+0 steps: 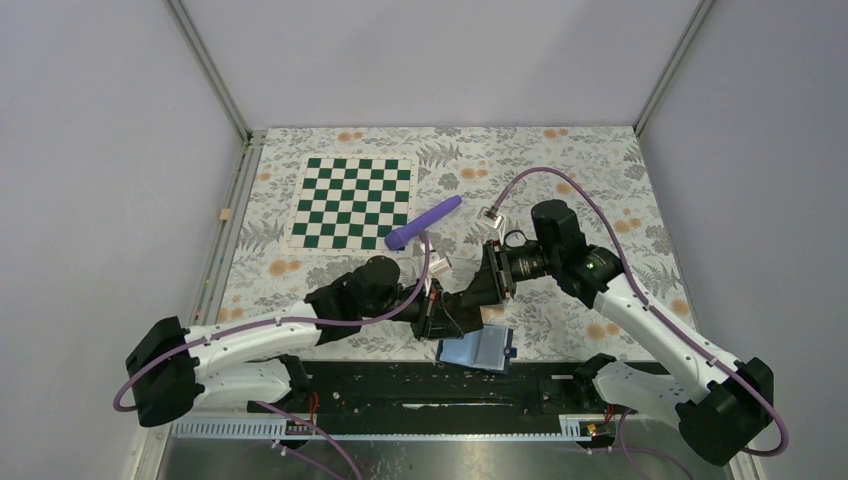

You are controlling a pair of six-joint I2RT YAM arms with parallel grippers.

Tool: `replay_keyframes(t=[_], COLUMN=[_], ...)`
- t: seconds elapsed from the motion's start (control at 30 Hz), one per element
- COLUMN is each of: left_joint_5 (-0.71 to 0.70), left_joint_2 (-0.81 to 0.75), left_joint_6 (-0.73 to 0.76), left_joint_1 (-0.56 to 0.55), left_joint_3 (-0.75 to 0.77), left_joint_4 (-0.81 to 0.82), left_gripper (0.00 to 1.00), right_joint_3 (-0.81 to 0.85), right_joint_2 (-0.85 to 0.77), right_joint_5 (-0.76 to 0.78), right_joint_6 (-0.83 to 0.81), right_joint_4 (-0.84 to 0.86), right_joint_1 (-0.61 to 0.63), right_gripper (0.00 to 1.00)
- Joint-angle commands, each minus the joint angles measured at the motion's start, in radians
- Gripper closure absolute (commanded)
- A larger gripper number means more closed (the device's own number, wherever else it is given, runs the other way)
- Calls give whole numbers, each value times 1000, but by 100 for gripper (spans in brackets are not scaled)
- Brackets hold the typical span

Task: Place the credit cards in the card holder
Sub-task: Place the credit card in the storage box.

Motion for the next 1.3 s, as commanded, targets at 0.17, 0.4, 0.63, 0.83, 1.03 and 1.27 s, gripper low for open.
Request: replay_keyframes(t=[0.17, 0.4, 0.63, 0.83, 1.03, 1.27], left_joint_5=[20, 3, -26, -5, 23, 39], left_joint_2=[6, -21, -34, -20, -5, 9], left_joint_6=[-23, 2, -1, -6, -4, -6], left_joint_1=[6, 6, 7, 9, 9, 9], left_joint_3=[47, 37, -2, -8, 6, 12], left_joint_4=[267, 197, 205, 229, 234, 235], left_gripper=[100, 100, 100, 100, 100, 100], right_joint_3=[-11, 37, 31, 11, -8, -33], right_joint_2=[11, -28, -107, -100, -86, -89], right_joint_5=[-31, 198, 402, 299, 68, -68], right_joint_6=[-58, -95, -61, -37, 16, 120], right_joint_4=[-90, -195, -209, -181, -48, 102], right_joint_1=[40, 38, 21, -59, -94, -111], right_gripper=[59, 49, 36, 35, 40, 48])
